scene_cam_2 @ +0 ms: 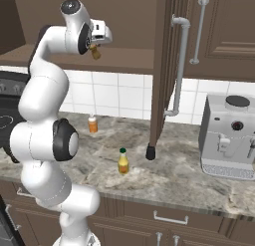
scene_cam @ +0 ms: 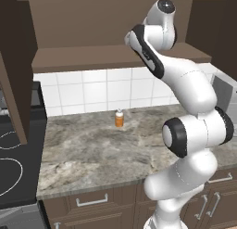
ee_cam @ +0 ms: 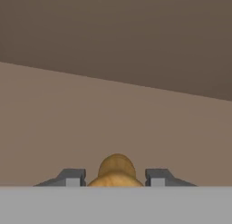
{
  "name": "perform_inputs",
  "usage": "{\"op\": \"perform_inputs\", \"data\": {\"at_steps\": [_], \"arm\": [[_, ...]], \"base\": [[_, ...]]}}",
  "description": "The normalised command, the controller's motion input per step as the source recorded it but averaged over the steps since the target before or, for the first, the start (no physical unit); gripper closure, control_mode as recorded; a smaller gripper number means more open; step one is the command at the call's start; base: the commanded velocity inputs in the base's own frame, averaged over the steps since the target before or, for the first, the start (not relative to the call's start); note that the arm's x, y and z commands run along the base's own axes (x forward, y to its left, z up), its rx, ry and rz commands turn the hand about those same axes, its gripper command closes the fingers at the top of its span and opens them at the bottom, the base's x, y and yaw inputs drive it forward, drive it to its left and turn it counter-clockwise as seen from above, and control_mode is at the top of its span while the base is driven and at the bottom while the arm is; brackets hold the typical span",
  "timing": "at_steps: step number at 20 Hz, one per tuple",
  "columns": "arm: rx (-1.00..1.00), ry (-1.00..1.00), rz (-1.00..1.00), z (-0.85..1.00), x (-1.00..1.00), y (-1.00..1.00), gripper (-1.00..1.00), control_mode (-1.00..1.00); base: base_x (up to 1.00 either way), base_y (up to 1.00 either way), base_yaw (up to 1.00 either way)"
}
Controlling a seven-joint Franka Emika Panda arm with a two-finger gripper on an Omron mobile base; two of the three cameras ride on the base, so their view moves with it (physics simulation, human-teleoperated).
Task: There are various items on the counter. Only move the condiments/shakers into the cabinet.
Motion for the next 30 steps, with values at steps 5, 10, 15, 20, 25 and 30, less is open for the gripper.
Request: {"op": "perform_inputs", "data": {"at_steps": [5,10,15,20,25,30], "arm": [[-0.07,-0.09,0.0,-0.13,0.34,0.0,-1.0,-1.0],[-0.05,-0.13,0.0,-0.13,0.39,0.0,-1.0,-1.0],[-0.03,-0.11,0.0,-0.12,0.44,0.0,-1.0,-1.0],[-0.01,-0.06,0.0,-0.05,0.16,0.0,-1.0,-1.0],[0.0,0.0,0.0,0.0,0.0,0.0,-1.0,-1.0],[0.0,0.0,0.0,-0.01,-0.48,0.0,-1.0,-1.0]], "base": [[0.0,0.0,0.0],[0.0,0.0,0.0],[0.0,0.0,0.0],[0.0,0.0,0.0],[0.0,0.0,0.0],[0.0,0.0,0.0]]}}
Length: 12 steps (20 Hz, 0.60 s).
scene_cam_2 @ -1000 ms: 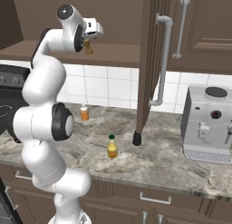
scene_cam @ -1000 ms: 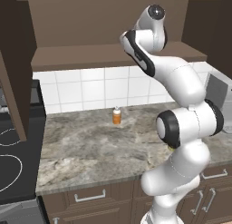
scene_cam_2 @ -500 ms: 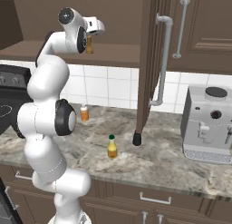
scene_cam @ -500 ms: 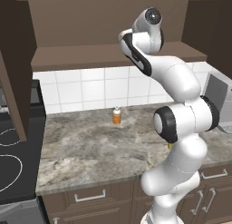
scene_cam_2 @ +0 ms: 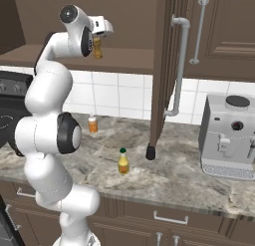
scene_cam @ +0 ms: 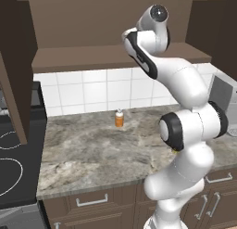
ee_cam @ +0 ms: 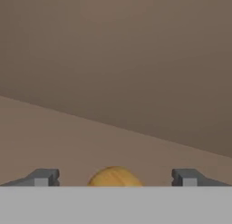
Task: There are various items on the counter. Only move the condiments/shakers into the cabinet.
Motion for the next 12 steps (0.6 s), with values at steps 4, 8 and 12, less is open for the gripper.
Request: {"op": "perform_inputs", "data": {"at_steps": [4,8,12], "arm": [[0.0,0.0,0.0,-0.05,-0.87,0.0,-1.0,-1.0],[0.0,0.0,0.0,-0.08,-0.95,0.0,-1.0,-1.0],[0.0,-0.01,-0.03,-0.29,-1.0,-0.1,-1.0,-1.0]], "base": [[0.0,0.0,0.0],[0.0,0.0,0.0],[0.0,0.0,0.0]]}}
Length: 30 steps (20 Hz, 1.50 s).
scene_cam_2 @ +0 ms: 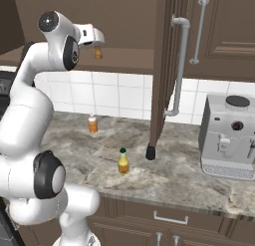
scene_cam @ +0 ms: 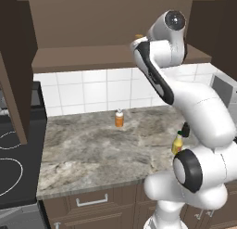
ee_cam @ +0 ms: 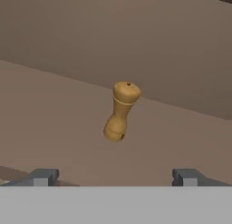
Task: There are various items on the counter. Only move the condiments/shakers into the cabinet.
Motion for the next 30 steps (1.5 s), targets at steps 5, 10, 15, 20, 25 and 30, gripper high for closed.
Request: {"op": "perform_inputs", "data": {"at_steps": [5,10,15,20,25,30], "arm": [[0.0,0.18,-0.12,-0.67,-1.0,-0.47,-1.0,-1.0],[0.0,0.49,-0.22,-0.95,-1.0,-0.72,-1.0,-1.0],[0.0,0.12,-0.05,-0.47,-0.52,-0.52,-1.0,-1.0],[0.01,0.07,-0.01,-0.35,-0.19,-0.13,-1.0,-1.0],[0.0,0.19,0.0,-0.99,-0.54,-0.36,-1.0,-1.0],[0.05,0.11,0.0,-0.77,-0.61,-0.55,-1.0,-1.0]], "base": [[0.0,0.0,0.0],[0.0,0.0,0.0],[0.0,0.0,0.0],[0.0,0.0,0.0],[0.0,0.0,0.0],[0.0,0.0,0.0]]}}
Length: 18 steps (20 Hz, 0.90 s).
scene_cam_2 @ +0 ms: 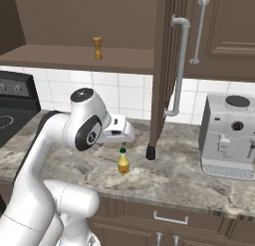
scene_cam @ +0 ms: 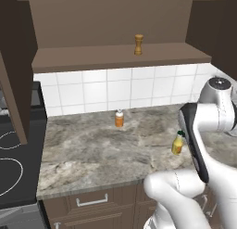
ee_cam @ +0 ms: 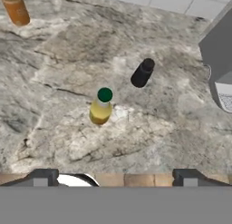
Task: There are various items on the counter. Only move the condiments/shakers into the cabinet.
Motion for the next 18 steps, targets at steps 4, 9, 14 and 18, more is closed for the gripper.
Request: {"op": "perform_inputs", "data": {"at_steps": [4,9,14,18], "arm": [[0.11,0.05,0.0,-0.53,-0.46,-0.42,-1.0,-1.0],[0.11,-0.04,-0.04,-0.49,-0.14,0.1,-1.0,-1.0],[0.08,-0.17,-0.16,-0.35,0.0,0.43,-1.0,-1.0],[0.01,-0.04,-0.26,-0.14,0.05,0.18,-1.0,-1.0]], "base": [[0.0,0.0,0.0],[0.0,0.0,0.0],[0.0,0.0,0.0],[0.0,0.0,0.0]]}}
